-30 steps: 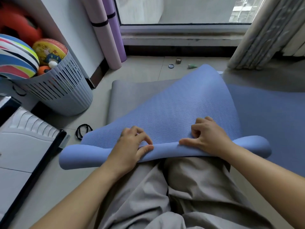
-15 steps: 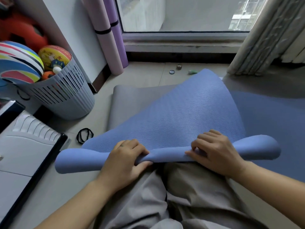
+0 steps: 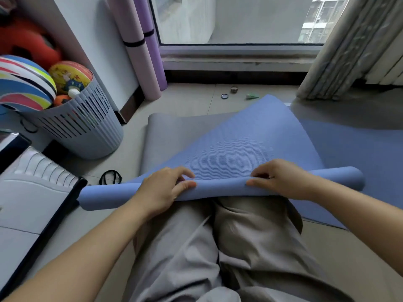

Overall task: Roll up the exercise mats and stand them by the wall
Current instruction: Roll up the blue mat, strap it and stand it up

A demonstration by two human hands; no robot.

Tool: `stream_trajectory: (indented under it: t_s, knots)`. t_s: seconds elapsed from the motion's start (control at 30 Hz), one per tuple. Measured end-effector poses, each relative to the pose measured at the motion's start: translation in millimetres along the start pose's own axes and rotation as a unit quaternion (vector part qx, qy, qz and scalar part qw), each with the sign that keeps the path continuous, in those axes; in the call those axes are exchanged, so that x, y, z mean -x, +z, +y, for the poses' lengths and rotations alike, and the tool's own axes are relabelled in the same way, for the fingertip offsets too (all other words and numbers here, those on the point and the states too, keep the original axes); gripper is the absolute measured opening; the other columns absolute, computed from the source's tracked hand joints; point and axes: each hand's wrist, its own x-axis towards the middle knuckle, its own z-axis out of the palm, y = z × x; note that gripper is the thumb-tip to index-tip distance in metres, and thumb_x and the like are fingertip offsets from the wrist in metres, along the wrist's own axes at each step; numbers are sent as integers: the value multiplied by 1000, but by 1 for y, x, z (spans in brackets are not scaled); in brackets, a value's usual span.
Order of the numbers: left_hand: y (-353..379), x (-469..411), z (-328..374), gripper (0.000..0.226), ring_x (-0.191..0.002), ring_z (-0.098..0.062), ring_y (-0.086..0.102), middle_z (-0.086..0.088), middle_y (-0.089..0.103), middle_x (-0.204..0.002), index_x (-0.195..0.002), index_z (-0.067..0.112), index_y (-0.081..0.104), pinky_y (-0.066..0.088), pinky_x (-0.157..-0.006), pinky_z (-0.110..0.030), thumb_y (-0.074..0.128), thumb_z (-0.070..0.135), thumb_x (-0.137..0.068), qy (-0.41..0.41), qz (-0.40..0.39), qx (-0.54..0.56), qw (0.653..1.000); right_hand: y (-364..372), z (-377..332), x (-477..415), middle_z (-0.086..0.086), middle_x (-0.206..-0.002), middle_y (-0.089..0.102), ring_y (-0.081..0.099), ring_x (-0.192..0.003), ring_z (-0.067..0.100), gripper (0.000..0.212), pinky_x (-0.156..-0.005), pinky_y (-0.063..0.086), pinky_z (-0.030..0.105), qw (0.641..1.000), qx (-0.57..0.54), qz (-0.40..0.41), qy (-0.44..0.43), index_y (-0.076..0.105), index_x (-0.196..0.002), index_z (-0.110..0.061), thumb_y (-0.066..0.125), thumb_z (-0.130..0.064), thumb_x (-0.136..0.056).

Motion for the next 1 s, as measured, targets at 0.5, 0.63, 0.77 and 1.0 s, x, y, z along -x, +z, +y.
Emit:
stream_trajectory:
  t_s: [0.5,0.63,0.77,1.0]
  knots:
    - [12,10,-6,35,-76,-24,59,1,60,-78,-76,19,63,40,-68,-34,45,47,-88,168,171,-279,930,25,18,-20,-8,-65,56,44,-68,12,36,-64,34,27,956,58,264,-111,56,-59,-20,63,-47,-81]
    - [13,23,-9,39,-73,-27,63,-5,64,-101,-100,17,71,39,-85,-40,49,44,-83,152,171,-294,928,31,16,0,-2,-73,60,53,-64,23,37,-59,42,35,910,211,316,-168,66,-70,-16,49,-37,-94]
    - [10,20,-4,52,-56,-27,61,-11,64,-94,-101,9,73,52,-89,-48,89,33,-58,148,172,-337,914,27,8,20,3,-78,62,58,-65,26,32,-63,48,36,909,319,234,-132,71,-100,-9,56,-29,-80]
    - [17,13,12,34,-41,-24,51,-14,60,-76,-91,0,73,53,-87,-45,78,17,-62,126,134,-425,886,32,-31,7,13,-50,52,46,-36,25,38,-44,36,29,893,409,173,-77,70,-92,6,43,-10,-70]
